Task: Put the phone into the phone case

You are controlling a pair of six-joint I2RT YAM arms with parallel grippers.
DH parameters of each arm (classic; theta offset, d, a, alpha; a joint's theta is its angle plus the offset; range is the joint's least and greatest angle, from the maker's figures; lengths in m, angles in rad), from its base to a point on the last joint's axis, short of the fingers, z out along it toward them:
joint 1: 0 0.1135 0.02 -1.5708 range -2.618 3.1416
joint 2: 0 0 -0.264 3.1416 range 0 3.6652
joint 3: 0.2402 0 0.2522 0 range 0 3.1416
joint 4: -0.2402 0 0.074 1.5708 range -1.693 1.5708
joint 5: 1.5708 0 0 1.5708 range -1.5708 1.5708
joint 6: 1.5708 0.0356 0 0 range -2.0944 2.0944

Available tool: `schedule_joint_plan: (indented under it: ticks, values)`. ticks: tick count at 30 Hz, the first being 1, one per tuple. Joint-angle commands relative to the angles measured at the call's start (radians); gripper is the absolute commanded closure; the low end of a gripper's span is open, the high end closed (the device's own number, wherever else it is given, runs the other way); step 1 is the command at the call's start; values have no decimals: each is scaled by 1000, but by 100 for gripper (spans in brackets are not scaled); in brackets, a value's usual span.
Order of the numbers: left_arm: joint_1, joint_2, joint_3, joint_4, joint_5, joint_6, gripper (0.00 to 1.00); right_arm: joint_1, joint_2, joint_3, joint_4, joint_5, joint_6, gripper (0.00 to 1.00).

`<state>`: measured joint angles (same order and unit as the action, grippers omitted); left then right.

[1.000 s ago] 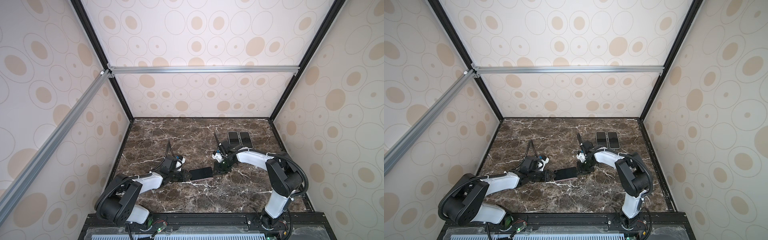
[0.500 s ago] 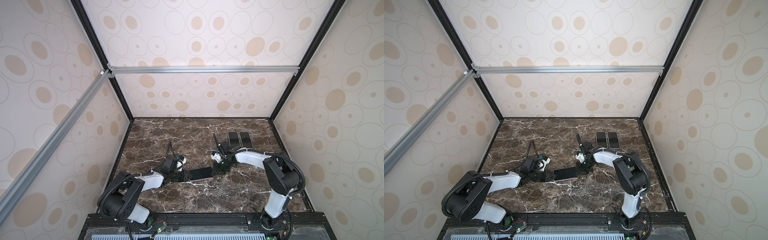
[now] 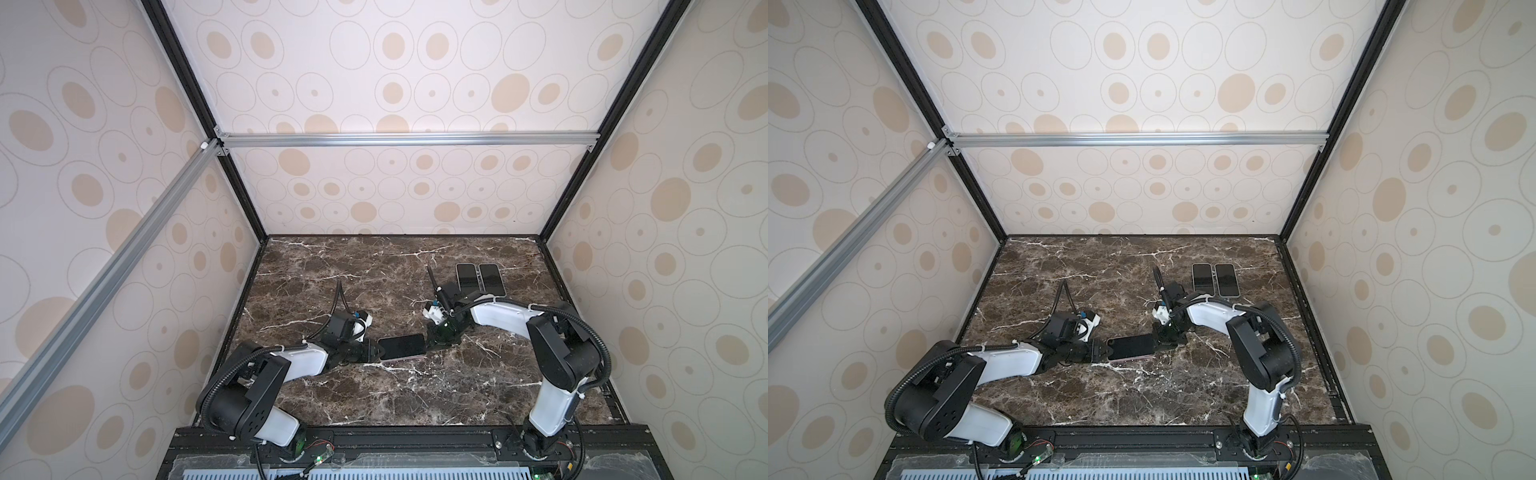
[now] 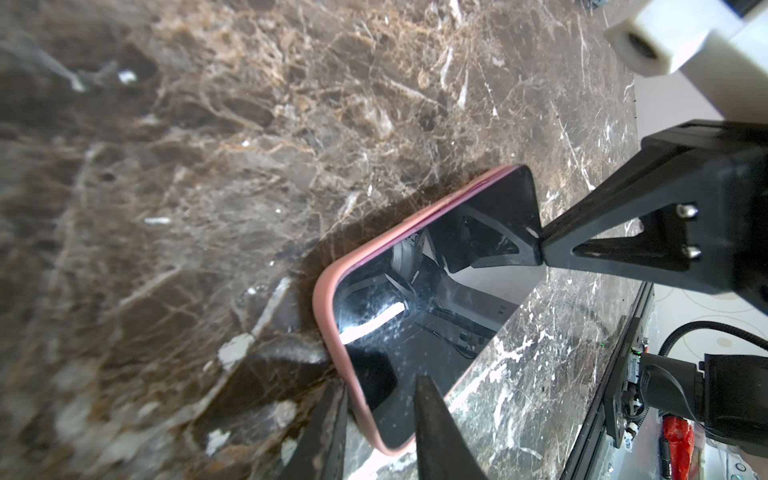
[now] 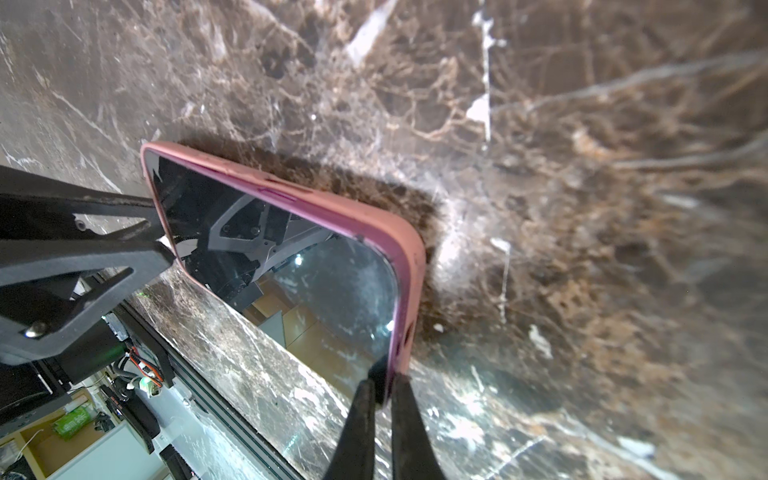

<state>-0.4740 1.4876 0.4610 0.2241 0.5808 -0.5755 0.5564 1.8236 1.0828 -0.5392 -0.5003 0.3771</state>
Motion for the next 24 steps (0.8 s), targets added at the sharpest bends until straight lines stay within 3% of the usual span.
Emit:
schedule_joint_plan:
  ticks: [1,12,24]
  values:
    - [-31,48,-1,0,35,-2,71,68,112,-46,74,1,0,90]
    - [-33,75,-3,21,48,-8,71,81,181,-48,107,-7,14,88]
    - [-35,108,-4,41,44,-13,71,116,263,-11,71,87,1,89]
